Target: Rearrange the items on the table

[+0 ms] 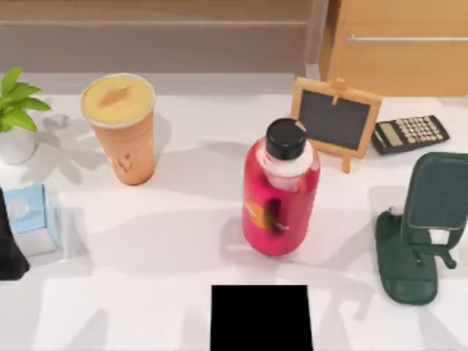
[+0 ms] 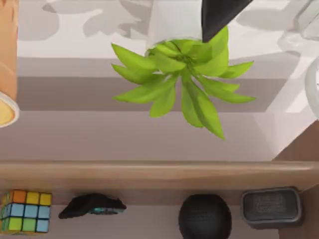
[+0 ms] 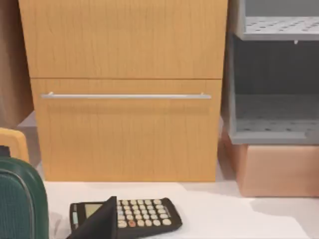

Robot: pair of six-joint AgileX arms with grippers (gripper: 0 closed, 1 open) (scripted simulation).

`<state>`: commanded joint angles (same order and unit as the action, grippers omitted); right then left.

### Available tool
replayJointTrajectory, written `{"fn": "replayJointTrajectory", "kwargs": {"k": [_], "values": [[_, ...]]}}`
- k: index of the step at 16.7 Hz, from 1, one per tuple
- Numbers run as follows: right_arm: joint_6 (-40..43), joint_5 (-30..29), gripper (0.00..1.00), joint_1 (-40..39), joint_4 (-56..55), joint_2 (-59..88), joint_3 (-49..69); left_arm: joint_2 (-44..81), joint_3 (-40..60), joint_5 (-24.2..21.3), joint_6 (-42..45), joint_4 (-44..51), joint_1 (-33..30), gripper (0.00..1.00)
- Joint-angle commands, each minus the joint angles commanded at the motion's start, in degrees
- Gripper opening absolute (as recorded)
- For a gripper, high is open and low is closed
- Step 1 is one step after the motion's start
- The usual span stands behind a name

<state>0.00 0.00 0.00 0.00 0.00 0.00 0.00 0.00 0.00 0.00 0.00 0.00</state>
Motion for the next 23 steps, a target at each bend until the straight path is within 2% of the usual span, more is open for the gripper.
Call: {"fn": "replayJointTrajectory", "kwargs": {"k": [4,8,23], "values": [[-0.24,-0.01,1.0,0.23,1.32,1.76,1.7,0.0,0.0,0.0,0.0,0.0,0.0,1.0],[-1.55,-0.03,1.0,1.48,8.61,12.57,11.65,0.0,0.0,0.0,0.0,0.0,0.0,1.0],[-10.02,-0.24,1.0,9.55,55.57,95.95,78.63,0.0,0.0,0.0,0.0,0.0,0.0,1.0]]}}
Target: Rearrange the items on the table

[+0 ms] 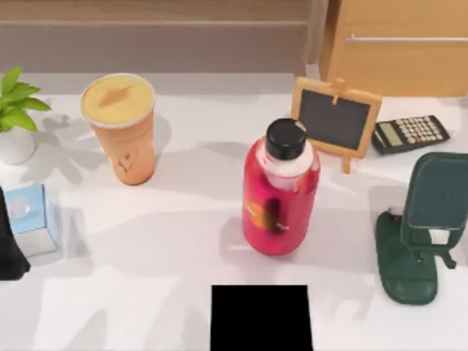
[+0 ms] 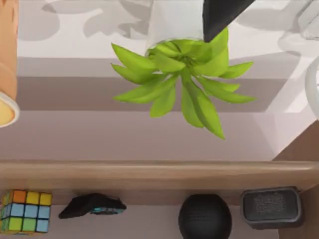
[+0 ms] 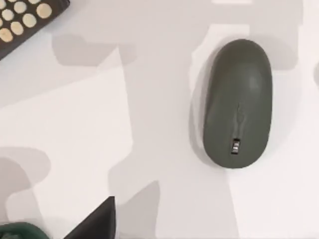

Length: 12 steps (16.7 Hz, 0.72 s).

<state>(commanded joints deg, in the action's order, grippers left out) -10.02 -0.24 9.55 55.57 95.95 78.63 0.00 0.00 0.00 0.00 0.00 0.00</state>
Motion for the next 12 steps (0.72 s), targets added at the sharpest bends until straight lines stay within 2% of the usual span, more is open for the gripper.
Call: {"fn": "replayJointTrajectory", "kwargs": {"k": [6,12], "values": [[-2.05,-0.05,1.0,1.95,11.33,20.12,16.09,0.0,0.0,0.0,0.0,0.0,0.0,1.0],[-2.31,-0.06,1.0,2.2,12.78,22.5,17.97,0.0,0.0,0.0,0.0,0.0,0.0,1.0]]}}
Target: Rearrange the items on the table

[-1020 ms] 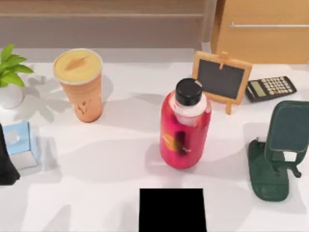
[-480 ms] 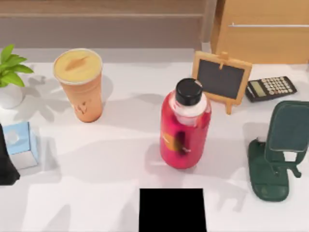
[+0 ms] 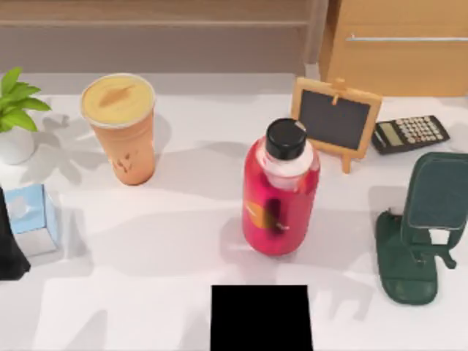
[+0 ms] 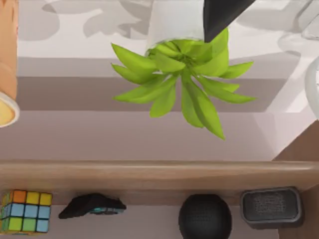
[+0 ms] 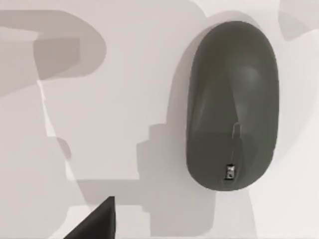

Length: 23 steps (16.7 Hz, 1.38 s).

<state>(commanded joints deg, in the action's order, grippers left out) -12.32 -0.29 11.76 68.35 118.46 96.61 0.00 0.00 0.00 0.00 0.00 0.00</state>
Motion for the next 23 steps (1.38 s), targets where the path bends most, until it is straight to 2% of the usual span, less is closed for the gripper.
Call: {"fn": "replayJointTrajectory", "kwargs": {"k": [4,10,15,23], "values": [[-0.12,-0.01,1.0,-0.14,-2.42,0.7,-2.02,0.0,0.0,0.0,0.0,0.0,0.0,1.0],[-0.15,-0.04,1.0,-0.08,-16.47,5.19,-10.88,0.0,0.0,0.0,0.0,0.0,0.0,1.0],[-0.15,-0.05,1.0,-0.07,-18.05,5.88,-12.16,0.0,0.0,0.0,0.0,0.0,0.0,1.0],[-0.15,-0.05,0.4,-0.07,-18.05,5.88,-12.16,0.0,0.0,0.0,0.0,0.0,0.0,1.0]]}}
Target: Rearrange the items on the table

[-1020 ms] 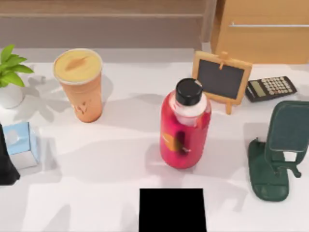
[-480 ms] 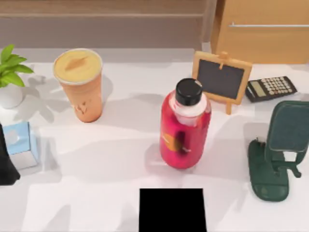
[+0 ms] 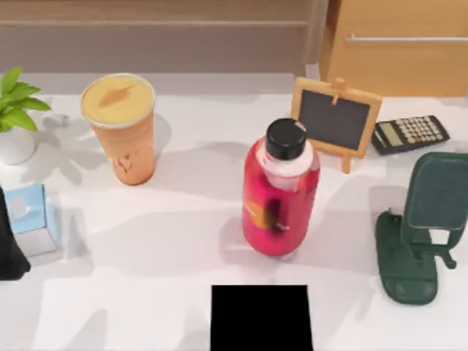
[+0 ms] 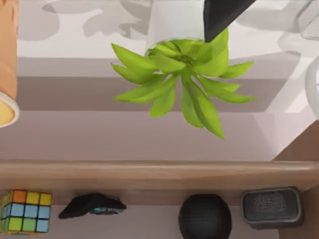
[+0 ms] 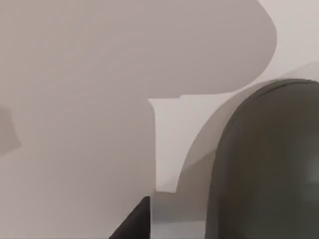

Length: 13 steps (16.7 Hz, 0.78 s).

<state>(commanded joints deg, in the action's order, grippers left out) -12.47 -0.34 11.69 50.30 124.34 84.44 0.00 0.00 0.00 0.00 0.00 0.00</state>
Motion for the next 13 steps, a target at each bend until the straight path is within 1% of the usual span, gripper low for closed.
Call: {"fn": "replayJointTrajectory", "kwargs": {"k": [5,6,13], "values": [[0.0,0.0,0.02,0.0,0.0,0.0,0.0,0.0,0.0,0.0,0.0,0.0,0.0,1.0],[0.0,0.0,0.0,0.0,0.0,0.0,0.0,0.0,0.0,0.0,0.0,0.0,0.0,1.0],[0.0,0.0,0.0,0.0,0.0,0.0,0.0,0.0,0.0,0.0,0.0,0.0,0.0,1.0]]}}
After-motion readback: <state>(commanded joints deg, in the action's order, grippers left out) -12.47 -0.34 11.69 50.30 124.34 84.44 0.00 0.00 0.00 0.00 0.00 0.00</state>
